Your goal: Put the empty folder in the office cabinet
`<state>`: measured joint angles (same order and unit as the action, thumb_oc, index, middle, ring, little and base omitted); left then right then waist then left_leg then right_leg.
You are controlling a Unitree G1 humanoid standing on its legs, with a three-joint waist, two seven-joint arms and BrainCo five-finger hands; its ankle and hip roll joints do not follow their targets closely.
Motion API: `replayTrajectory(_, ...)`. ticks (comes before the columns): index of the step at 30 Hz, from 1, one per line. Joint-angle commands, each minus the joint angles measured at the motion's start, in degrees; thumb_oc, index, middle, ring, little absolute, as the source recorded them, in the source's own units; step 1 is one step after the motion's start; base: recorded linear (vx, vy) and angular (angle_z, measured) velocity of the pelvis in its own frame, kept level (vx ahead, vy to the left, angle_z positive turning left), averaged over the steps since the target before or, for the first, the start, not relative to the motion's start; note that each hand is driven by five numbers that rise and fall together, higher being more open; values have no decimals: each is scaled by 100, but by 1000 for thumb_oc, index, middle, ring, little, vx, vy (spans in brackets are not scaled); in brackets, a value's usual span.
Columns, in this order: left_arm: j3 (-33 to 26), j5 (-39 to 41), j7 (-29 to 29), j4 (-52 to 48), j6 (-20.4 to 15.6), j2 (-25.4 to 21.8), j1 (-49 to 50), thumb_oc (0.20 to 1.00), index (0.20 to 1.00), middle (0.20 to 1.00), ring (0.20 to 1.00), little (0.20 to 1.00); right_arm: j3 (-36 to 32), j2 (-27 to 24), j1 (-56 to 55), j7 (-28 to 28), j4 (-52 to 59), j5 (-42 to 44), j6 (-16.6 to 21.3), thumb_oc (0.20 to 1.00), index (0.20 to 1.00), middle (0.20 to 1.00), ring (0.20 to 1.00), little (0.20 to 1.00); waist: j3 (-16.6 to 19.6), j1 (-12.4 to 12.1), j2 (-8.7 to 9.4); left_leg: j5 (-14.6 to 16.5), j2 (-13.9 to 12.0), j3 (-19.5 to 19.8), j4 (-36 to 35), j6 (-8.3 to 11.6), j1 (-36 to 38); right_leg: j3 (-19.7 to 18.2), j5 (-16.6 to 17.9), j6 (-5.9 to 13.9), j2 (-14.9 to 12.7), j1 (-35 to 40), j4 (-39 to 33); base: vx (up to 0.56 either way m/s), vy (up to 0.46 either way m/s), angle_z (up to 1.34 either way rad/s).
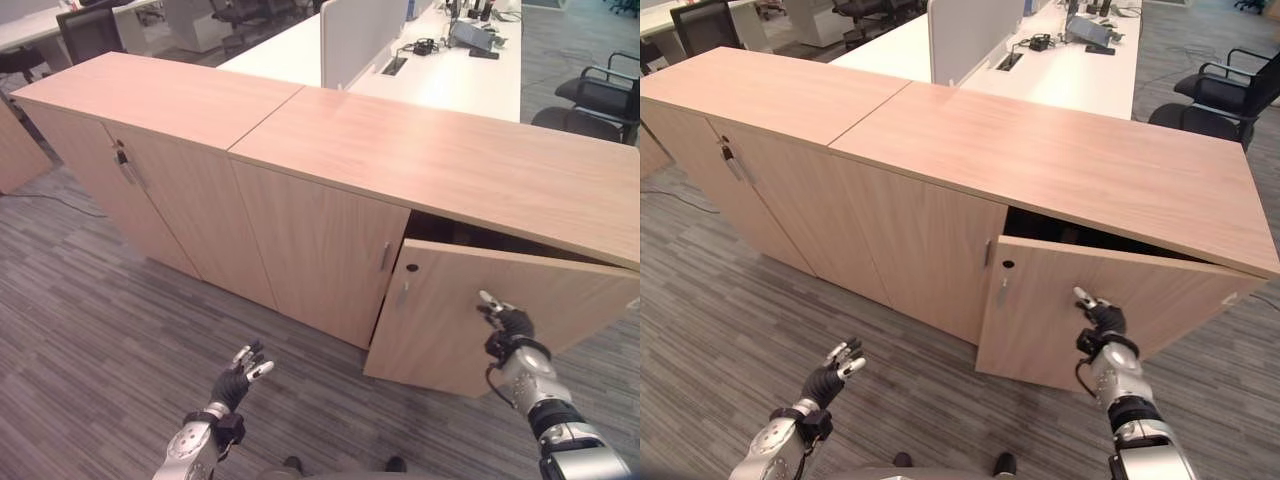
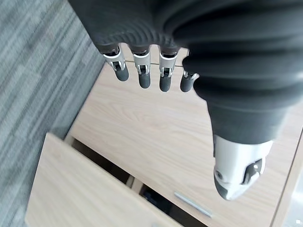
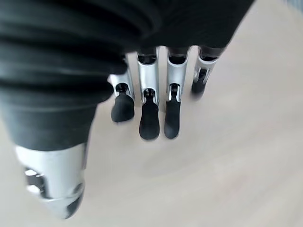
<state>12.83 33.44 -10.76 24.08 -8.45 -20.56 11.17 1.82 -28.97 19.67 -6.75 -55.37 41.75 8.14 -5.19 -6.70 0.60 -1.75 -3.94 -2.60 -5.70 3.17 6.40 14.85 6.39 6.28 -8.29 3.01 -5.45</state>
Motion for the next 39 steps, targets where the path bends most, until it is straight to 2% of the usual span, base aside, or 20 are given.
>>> replayTrajectory(1,296,219,-151,-182,-120,-247,-195,1000,1000,1000,1000,1000,-20,-217,952,57,-240,280,298,1000,1000,1000,1000,1000,87,-156,215,199,153,-87,125,-11,-157,240,-544,509,-329,570,112,25,-66,3)
replayTrajectory(4,464,239,-203,-235,-78,-314,-210,1000,1000,1000,1000,1000,120,-647,1586,103,-995,266,119,1000,1000,1000,1000,1000,102,-218,198,179,120,-36,109,27,-153,287,-569,488,-296,602,95,28,-62,4)
replayTrajectory(10,678,226,-266,-325,-30,-369,-287,1000,1000,1000,1000,1000,282,-1218,2364,117,-1703,163,-36,1000,1000,1000,1000,1000,126,-308,154,145,114,102,84,70,-197,421,-608,469,-255,640,62,26,-27,13)
replayTrajectory(18,785,220,-345,-287,-24,-396,-313,1000,1000,1000,1000,1000,423,-1578,2886,117,-1989,111,-95,1000,1000,1000,1000,1000,129,-480,90,102,156,244,70,94,-335,537,-613,505,-293,570,45,18,-14,7)
replayTrajectory(26,851,270,-345,-326,-7,-386,-376,1000,1000,1000,1000,1000,380,-1754,2887,136,-2022,222,-87,1000,1000,1000,1000,1000,134,-521,13,73,188,389,70,113,-463,656,-629,507,-325,539,45,3,2,10)
replayTrajectory(28,841,288,-291,-307,-8,-345,-401,1000,1000,1000,1000,1000,296,-1629,2770,121,-1938,405,-26,1000,1000,1000,1000,1000,126,-485,5,79,191,413,70,112,-454,664,-640,501,-311,557,45,1,18,6)
replayTrajectory(31,755,293,-223,-257,-38,-254,-444,1000,1000,1000,1000,1000,323,-1140,2359,237,-1424,621,118,1000,1000,1000,1000,1000,101,-384,10,103,182,368,70,102,-408,612,-644,478,-286,565,45,-4,20,2)
replayTrajectory(35,400,285,-73,-180,-113,-46,-363,1000,1000,1000,1000,1000,302,-115,778,189,889,289,469,1000,1000,1000,1000,1000,64,-89,-2,139,131,213,70,77,-322,436,-624,441,-259,538,45,-16,24,-6)
replayTrajectory(37,144,242,-15,-90,-124,129,-330,1000,1000,1000,1000,1000,91,367,-312,241,2122,-110,561,1000,1000,1000,1000,1000,73,98,2,170,105,135,70,64,-273,343,-613,429,-251,521,45,-10,24,-8)
replayTrajectory(39,-7,160,43,-26,-127,241,-306,1000,1000,1000,1000,1000,-5,787,-1227,326,2859,-437,546,1000,1000,1000,1000,1000,97,228,12,195,82,78,70,56,-231,262,-604,416,-245,515,47,-16,0,-9)
